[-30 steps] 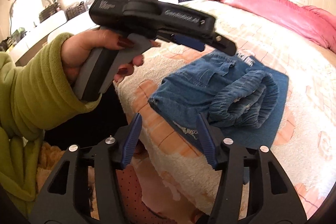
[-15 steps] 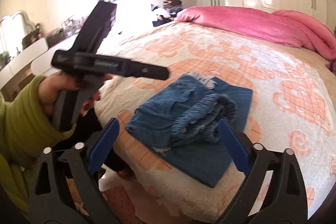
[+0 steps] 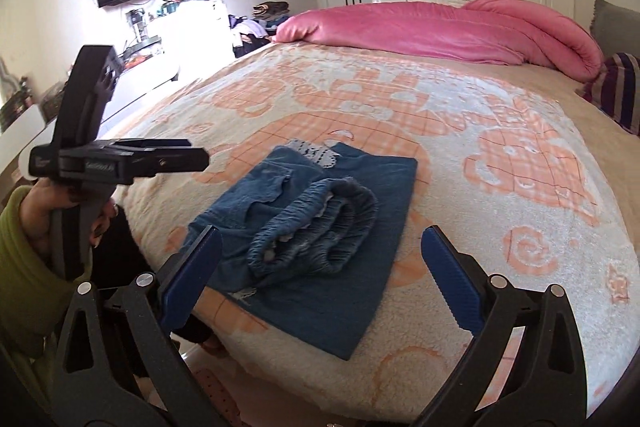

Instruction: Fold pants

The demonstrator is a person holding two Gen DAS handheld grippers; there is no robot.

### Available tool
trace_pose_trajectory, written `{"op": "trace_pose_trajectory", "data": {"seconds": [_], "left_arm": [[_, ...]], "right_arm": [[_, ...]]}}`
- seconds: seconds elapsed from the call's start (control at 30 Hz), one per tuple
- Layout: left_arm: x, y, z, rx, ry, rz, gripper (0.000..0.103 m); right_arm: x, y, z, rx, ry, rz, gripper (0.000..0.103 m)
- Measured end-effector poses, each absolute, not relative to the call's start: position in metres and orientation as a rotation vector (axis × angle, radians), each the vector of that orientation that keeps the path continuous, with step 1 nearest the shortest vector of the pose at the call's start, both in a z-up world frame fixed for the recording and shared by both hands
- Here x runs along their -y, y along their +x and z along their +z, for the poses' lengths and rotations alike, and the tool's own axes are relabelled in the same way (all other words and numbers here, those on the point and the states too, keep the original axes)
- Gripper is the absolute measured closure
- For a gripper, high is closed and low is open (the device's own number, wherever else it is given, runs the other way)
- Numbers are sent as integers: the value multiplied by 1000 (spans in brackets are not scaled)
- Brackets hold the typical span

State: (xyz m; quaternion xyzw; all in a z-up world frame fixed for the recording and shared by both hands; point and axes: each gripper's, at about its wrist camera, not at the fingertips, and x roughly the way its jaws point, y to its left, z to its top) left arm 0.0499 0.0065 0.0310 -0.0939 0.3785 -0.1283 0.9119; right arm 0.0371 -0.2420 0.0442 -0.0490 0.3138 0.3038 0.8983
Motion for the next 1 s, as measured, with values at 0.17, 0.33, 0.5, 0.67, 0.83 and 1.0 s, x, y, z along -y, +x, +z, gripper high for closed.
{"op": "trace_pose_trajectory", "data": {"seconds": [0.17, 0.33, 0.5, 0.67, 0.83, 1.0], "left_arm": [[-8, 49, 27, -783, -168, -240, 4], [-6, 51, 20, -804, -174, -247, 4], [-4, 56, 9, -828, -181, -252, 4], [0, 66, -8, -865, -188, -251, 4], [3, 81, -29, -905, -204, -246, 4], [6, 92, -45, -926, -243, -276, 5]], "right_arm": [[247, 47, 42, -671, -97, 590, 9], [249, 62, 33, -710, -83, 567, 9], [247, 78, 18, -765, -69, 541, 9], [241, 99, -1, -830, -54, 529, 9], [238, 122, -26, -942, 34, 585, 22], [237, 135, -40, -998, 100, 655, 28]]}}
